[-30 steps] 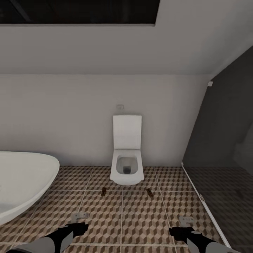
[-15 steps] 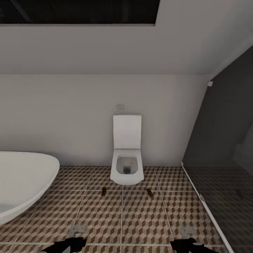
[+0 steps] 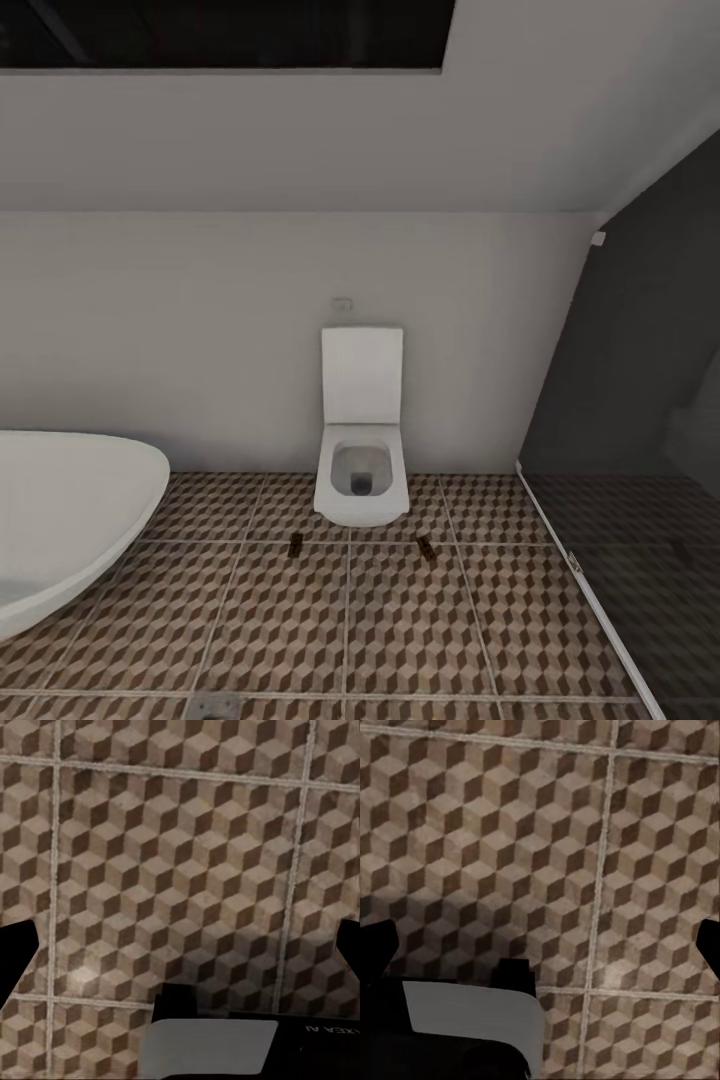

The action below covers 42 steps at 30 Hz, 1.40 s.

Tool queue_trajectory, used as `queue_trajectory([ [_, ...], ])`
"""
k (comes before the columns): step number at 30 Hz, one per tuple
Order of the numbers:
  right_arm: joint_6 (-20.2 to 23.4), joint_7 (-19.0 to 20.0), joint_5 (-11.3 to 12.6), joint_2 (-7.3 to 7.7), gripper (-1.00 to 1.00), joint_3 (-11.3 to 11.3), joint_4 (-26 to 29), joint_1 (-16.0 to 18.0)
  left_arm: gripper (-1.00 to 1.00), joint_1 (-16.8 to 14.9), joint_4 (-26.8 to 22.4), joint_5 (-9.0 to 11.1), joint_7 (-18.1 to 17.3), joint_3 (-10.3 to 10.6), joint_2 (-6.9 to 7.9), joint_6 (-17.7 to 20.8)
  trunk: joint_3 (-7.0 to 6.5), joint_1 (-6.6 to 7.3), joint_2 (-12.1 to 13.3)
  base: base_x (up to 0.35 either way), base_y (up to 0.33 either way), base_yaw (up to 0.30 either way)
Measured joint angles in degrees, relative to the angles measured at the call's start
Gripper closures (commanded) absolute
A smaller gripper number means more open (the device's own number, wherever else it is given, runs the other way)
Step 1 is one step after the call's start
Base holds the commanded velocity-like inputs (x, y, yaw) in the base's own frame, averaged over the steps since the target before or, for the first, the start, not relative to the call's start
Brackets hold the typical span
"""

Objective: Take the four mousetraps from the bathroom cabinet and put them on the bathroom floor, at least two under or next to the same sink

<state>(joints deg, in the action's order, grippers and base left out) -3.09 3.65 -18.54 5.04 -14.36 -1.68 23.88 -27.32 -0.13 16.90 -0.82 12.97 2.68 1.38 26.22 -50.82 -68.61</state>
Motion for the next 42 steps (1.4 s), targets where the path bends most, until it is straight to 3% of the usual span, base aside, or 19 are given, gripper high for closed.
queue_trajectory([
  [22,-0.3,0.3,0.5,-0.58,-1.0,-0.3,-0.1,-9.7,-1.0,5.4,0.0,0.6,-0.1,-0.1,-0.35,0.0,0.0,0.0,0.0,0.0,0.0,0.0],
  [42,-0.3,0.5,0.5,-0.91,-1.0,-0.4,-0.1,-11.9,-1.0,6.8,0.0,0.6,0.0,-0.1,-1.01,0.0,0.0,0.0,0.0,0.0,0.0,0.0],
])
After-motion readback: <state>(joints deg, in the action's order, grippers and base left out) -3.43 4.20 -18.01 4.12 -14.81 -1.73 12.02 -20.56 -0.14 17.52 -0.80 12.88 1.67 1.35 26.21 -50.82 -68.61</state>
